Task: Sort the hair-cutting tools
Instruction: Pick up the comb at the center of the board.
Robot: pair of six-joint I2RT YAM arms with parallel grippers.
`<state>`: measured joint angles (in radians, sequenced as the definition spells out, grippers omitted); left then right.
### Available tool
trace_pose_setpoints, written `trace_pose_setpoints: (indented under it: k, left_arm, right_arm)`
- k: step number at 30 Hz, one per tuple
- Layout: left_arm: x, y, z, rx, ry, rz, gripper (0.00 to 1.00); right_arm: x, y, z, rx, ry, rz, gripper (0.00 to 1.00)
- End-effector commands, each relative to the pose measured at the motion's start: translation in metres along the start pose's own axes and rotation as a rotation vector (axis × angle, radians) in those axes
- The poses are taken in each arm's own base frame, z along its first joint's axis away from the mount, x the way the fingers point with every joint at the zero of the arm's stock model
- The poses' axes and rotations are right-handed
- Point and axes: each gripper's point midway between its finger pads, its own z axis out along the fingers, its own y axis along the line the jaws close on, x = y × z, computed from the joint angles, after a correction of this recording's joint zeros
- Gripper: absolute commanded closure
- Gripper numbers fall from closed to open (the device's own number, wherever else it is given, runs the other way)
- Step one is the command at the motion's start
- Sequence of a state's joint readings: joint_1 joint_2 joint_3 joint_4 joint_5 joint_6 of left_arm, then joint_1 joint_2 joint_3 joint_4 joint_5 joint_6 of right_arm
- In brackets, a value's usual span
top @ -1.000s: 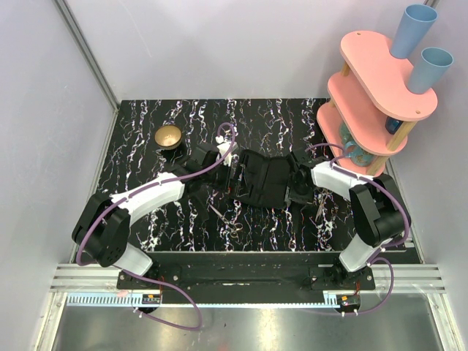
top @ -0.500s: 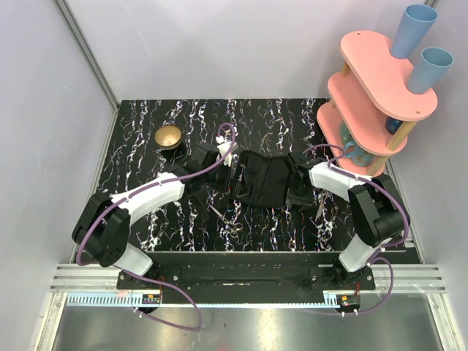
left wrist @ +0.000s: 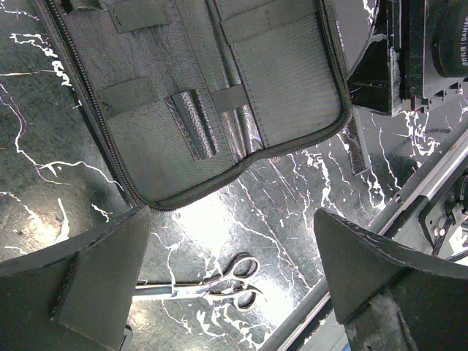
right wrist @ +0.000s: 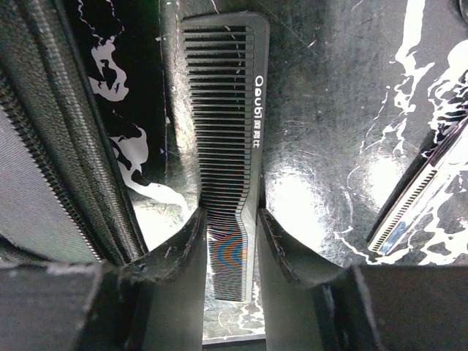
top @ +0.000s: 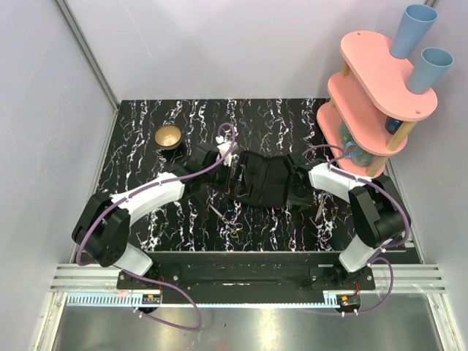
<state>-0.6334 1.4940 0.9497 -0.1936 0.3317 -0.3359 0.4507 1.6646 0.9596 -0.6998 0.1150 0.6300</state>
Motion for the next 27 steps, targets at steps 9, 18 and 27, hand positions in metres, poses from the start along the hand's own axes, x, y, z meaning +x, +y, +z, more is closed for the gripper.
trace_pose_setpoints:
  k: [9,18,27]
  left_arm:
    - [-0.021,-0.015,0.001,0.035,-0.050,0.040,0.01]
    - [-0.023,-0.024,0.005,0.053,-0.047,0.052,0.01]
    - [-0.030,-0.035,0.010,0.094,-0.047,0.059,0.01]
  right_arm:
    - [-0.001,-0.014,-0.020,0.030,-0.079,0.025,0.62]
    - [-0.007,-0.014,-0.034,0.008,-0.123,0.042,0.61]
    - [-0.025,-0.006,-0.066,-0.038,-0.189,0.065,0.61]
